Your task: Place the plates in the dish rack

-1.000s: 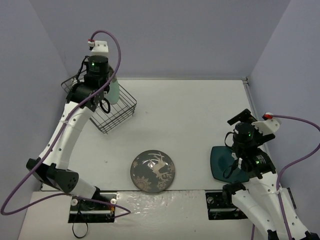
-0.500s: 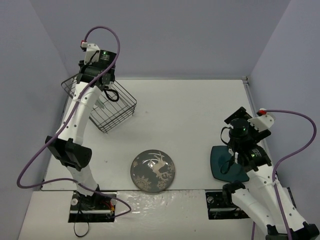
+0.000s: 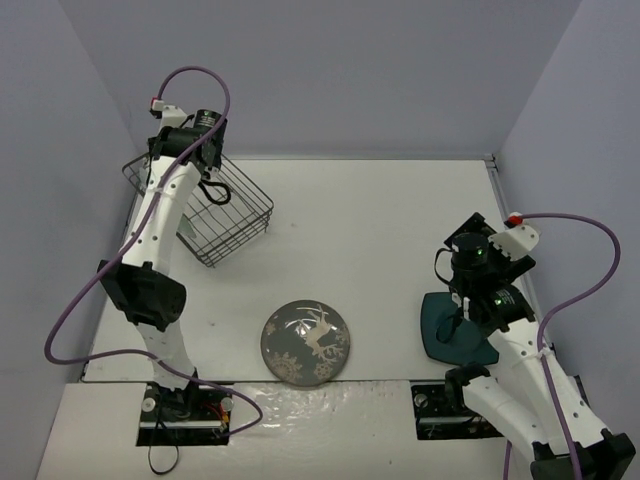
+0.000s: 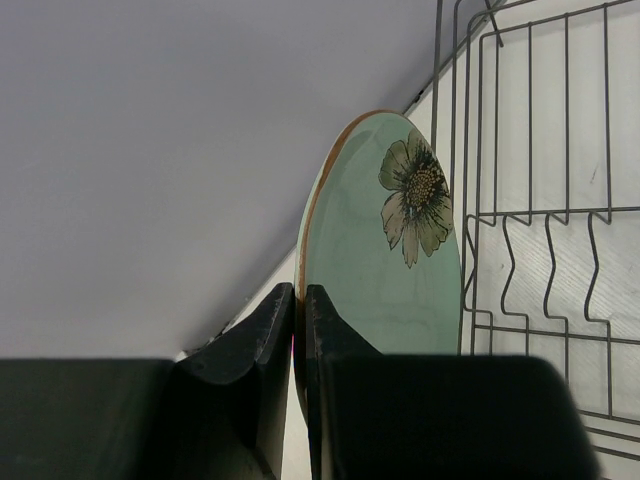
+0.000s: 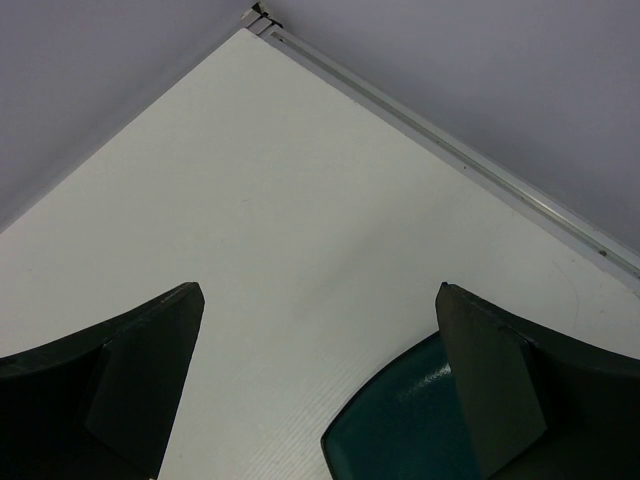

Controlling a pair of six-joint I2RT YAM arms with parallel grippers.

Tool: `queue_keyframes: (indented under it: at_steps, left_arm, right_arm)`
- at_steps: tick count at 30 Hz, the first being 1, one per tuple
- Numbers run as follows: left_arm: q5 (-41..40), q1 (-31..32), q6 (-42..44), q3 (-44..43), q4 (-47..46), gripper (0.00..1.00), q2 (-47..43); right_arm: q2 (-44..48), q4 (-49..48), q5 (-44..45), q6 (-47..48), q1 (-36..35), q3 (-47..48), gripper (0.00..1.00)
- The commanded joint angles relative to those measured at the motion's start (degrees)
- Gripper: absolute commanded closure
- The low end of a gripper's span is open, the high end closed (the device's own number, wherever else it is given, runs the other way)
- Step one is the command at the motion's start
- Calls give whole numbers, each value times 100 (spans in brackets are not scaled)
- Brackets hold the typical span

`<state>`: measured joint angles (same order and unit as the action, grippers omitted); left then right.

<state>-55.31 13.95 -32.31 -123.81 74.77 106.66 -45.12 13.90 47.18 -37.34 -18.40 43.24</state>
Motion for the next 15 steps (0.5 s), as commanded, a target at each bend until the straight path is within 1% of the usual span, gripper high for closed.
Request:
queue_keyframes:
  at_steps: [1, 15]
  left_arm:
    - [-506, -29, 167, -407, -89, 100, -68]
    - [-549, -227, 248, -1130, 328, 100, 877]
  right_arm:
    - [43, -327, 371, -80, 3, 13, 0]
    - [47, -292, 449, -71, -4, 17, 0]
